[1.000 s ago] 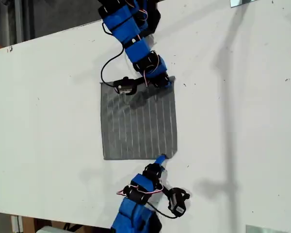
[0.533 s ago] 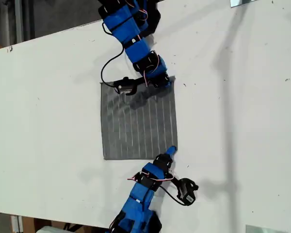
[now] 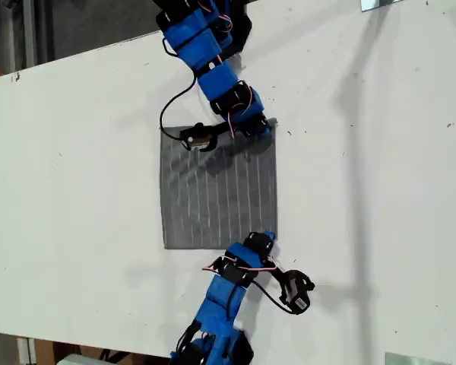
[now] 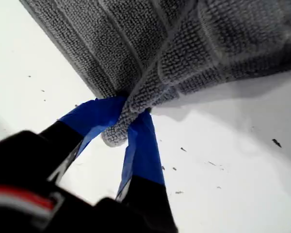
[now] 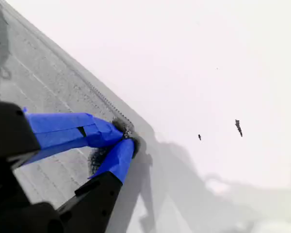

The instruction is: Grasp corners of a square towel and fold twice.

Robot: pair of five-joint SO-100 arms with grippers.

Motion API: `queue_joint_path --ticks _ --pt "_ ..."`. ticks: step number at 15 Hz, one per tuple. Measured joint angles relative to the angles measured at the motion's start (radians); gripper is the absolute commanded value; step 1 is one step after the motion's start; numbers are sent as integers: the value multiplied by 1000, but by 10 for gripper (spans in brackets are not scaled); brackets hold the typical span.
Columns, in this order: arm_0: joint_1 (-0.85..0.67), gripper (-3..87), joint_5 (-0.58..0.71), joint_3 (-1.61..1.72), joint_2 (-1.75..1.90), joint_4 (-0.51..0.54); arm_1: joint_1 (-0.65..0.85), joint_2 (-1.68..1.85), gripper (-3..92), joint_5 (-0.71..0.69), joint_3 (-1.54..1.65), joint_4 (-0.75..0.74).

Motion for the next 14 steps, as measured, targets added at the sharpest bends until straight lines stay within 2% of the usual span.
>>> queue_joint_path --ticks 3,7,9,14 --pt "-8 -3 127 -285 -2 210 15 156 -1 -55 -129 187" --pt "-115 -3 249 -532 9 483 196 411 -1 -175 -155 319" --pt "-195 -3 281 -531 107 557 347 537 -1 -236 -118 339" --pt "-477 -3 399 -480 287 635 727 724 -1 -440 -75 380"
